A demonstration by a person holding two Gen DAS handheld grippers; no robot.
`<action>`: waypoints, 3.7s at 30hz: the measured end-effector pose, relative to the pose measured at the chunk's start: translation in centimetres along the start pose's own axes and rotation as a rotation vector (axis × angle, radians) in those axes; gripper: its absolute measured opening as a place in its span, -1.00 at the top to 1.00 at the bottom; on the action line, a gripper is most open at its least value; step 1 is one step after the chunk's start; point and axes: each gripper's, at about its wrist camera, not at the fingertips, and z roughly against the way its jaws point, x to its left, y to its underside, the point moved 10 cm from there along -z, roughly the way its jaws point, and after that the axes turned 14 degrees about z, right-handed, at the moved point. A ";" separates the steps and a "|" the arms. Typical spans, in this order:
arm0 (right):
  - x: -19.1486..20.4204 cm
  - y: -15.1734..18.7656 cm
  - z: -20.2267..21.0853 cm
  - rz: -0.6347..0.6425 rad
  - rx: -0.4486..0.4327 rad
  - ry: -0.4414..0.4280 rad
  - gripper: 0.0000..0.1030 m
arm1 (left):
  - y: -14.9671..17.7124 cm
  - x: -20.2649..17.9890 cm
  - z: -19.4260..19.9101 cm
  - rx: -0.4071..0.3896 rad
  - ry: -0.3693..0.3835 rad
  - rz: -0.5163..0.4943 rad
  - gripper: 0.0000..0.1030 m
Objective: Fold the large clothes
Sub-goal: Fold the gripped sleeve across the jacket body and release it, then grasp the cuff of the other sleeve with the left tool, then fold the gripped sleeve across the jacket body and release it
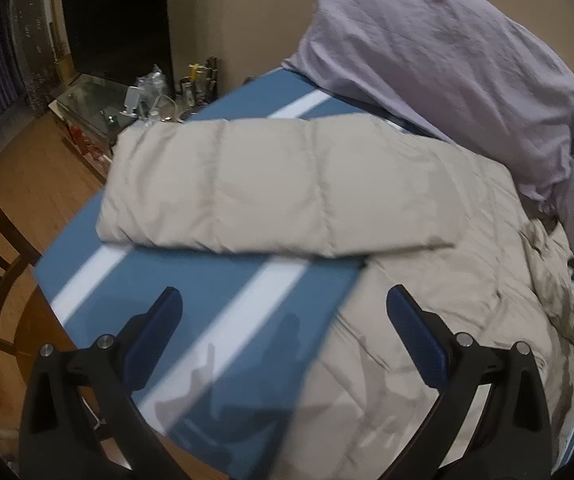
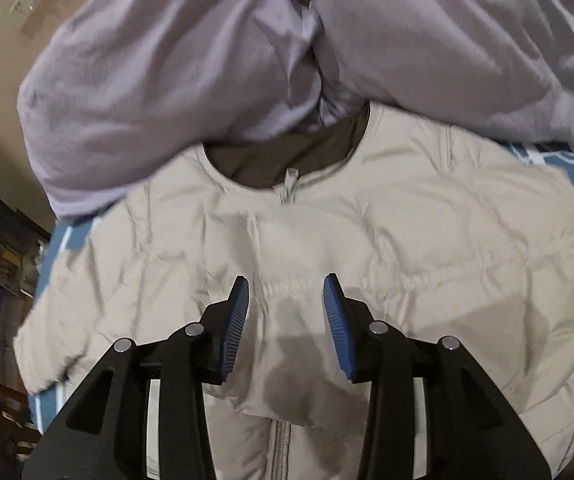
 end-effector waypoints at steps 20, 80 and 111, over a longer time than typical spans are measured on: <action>1.7 2.4 -2.7 0.132 0.027 0.097 -0.30 | -9.3 13.3 -5.6 0.003 -0.187 0.273 -0.96; -15.2 10.7 10.7 -0.238 -0.146 0.186 -0.31 | 0.1 -33.3 7.0 0.106 0.589 -0.353 0.68; -18.8 14.1 11.8 -0.267 -0.124 0.260 -0.31 | 8.4 -35.7 -3.1 0.137 0.300 -0.485 -0.48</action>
